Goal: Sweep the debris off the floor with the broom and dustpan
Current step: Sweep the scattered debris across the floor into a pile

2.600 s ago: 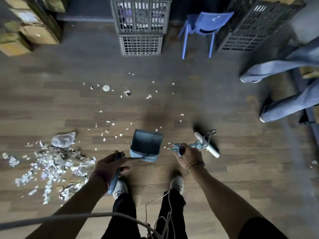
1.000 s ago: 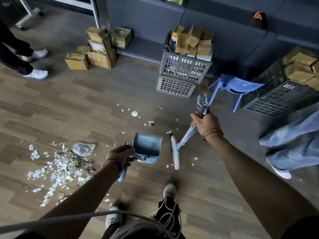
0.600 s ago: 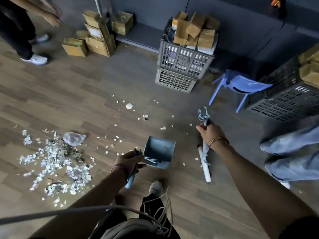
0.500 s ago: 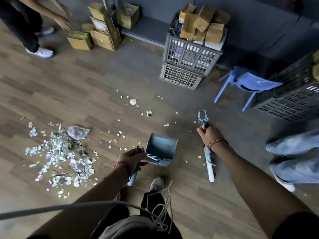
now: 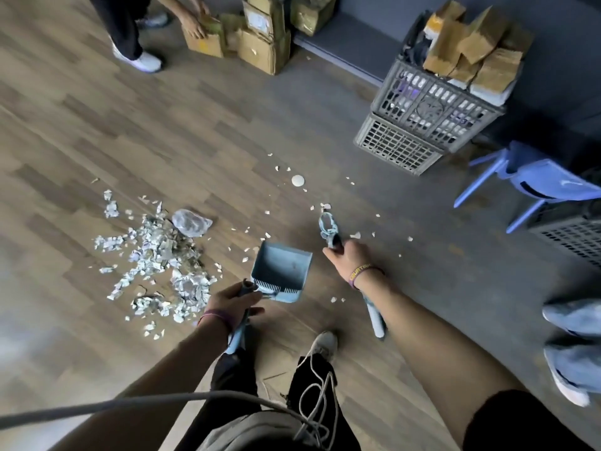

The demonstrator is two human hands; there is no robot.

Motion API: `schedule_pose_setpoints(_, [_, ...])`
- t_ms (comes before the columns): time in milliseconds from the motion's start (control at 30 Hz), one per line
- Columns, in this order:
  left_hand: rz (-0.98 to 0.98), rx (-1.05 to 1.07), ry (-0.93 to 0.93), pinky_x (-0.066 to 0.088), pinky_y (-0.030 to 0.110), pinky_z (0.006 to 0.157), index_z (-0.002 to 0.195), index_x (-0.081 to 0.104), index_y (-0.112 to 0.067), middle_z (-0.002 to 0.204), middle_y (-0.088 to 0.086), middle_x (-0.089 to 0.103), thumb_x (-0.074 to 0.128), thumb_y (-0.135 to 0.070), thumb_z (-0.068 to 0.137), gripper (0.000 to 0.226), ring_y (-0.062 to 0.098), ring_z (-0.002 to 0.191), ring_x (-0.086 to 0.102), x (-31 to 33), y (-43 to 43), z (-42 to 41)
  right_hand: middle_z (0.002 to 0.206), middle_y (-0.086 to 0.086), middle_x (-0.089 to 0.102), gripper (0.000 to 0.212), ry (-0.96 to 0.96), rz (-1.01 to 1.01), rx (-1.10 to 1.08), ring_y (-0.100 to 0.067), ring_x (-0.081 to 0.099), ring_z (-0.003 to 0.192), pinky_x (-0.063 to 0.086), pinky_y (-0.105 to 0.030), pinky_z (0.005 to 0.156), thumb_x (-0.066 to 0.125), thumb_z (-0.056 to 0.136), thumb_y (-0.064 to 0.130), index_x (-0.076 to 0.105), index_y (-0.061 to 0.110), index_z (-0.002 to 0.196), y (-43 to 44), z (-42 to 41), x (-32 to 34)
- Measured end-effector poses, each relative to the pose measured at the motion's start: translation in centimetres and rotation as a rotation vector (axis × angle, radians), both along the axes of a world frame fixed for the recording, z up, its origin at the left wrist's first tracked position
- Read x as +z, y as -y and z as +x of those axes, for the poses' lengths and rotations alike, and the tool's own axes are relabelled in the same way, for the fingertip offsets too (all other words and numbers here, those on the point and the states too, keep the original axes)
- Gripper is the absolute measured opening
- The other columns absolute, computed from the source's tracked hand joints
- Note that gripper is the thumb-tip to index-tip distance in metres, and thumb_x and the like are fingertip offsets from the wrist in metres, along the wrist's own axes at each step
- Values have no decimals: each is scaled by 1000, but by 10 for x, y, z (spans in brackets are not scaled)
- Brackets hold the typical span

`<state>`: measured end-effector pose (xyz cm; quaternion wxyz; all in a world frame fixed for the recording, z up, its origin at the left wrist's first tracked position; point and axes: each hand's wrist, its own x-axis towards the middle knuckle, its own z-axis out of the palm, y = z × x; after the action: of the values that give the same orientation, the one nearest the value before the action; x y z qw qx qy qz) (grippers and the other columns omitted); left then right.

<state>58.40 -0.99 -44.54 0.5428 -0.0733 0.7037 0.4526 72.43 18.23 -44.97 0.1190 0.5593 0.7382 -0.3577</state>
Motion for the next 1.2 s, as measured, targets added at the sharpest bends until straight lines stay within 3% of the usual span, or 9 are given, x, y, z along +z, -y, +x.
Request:
schedule_pose_setpoints(100, [-3, 28, -13, 42, 14, 35, 110, 59, 0, 88, 13, 63, 58, 9, 85, 26, 15, 45, 64, 5, 30, -54, 103, -23, 67, 34, -59, 27, 52, -40, 60, 99, 44, -34, 73, 58, 90, 37, 65, 7, 105, 35, -83, 9])
schedule_pose_setpoints(267, [-23, 102, -78, 34, 10, 35, 103, 61, -8, 58, -11, 67, 59, 4, 86, 21, 7, 41, 63, 10, 90, -140, 106, -22, 66, 34, -156, 19, 114, -39, 60, 100, 45, -36, 77, 52, 92, 36, 61, 8, 109, 85, -223, 24])
schedule_pose_setpoints(400, [-66, 191, -109, 35, 11, 37, 89, 62, -15, 65, -6, 67, 60, 4, 85, 20, 7, 43, 64, 16, 133, -189, 105, -21, 67, 32, -234, 28, 168, -39, 60, 100, 47, -36, 79, 50, 91, 39, 61, 14, 109, 113, -311, 40])
schedule_pose_setpoints(533, [-78, 260, -154, 34, 10, 35, 100, 61, -10, 68, 0, 67, 60, 8, 84, 24, 8, 42, 64, 24, 156, -218, 103, -21, 68, 31, -301, 82, 198, -41, 60, 99, 47, -38, 79, 49, 92, 38, 60, 12, 107, 120, -357, 59])
schedule_pose_setpoints(633, [-58, 278, -175, 33, 10, 35, 110, 61, -4, 90, 14, 62, 60, 8, 84, 29, 8, 42, 64, 32, 155, -233, 103, -21, 67, 31, -334, 114, 157, -42, 61, 98, 48, -39, 80, 49, 93, 35, 59, 8, 106, 112, -365, 70])
schedule_pose_setpoints(800, [-1, 299, -143, 42, 12, 36, 113, 60, 0, 99, 17, 62, 60, 10, 83, 32, 10, 40, 63, 46, 131, -242, 96, -20, 69, 24, -403, 136, 39, -40, 62, 93, 49, -36, 76, 52, 91, 32, 59, 10, 83, 87, -347, 89])
schedule_pose_setpoints(867, [18, 297, -118, 44, 12, 37, 116, 59, 4, 95, 15, 64, 58, 11, 83, 34, 10, 40, 63, 49, 116, -240, 97, -19, 69, 23, -385, 180, 15, -40, 61, 93, 47, -34, 75, 52, 91, 31, 59, 11, 82, 72, -333, 100])
schedule_pose_setpoints(1000, [63, 203, -100, 37, 11, 32, 115, 59, 3, 58, -1, 69, 56, 11, 85, 31, 10, 39, 62, 57, 72, -225, 104, -19, 68, 28, -327, 283, -46, -38, 61, 99, 46, -34, 77, 52, 92, 32, 61, 5, 97, 30, -287, 117])
schedule_pose_setpoints(1200, [126, 24, -80, 35, 15, 40, 98, 62, -11, 66, -1, 69, 58, 3, 86, 19, 10, 45, 66, 58, -9, -185, 99, -21, 68, 28, -208, 398, -173, -40, 62, 96, 46, -35, 75, 54, 90, 31, 64, 6, 96, -51, -185, 120])
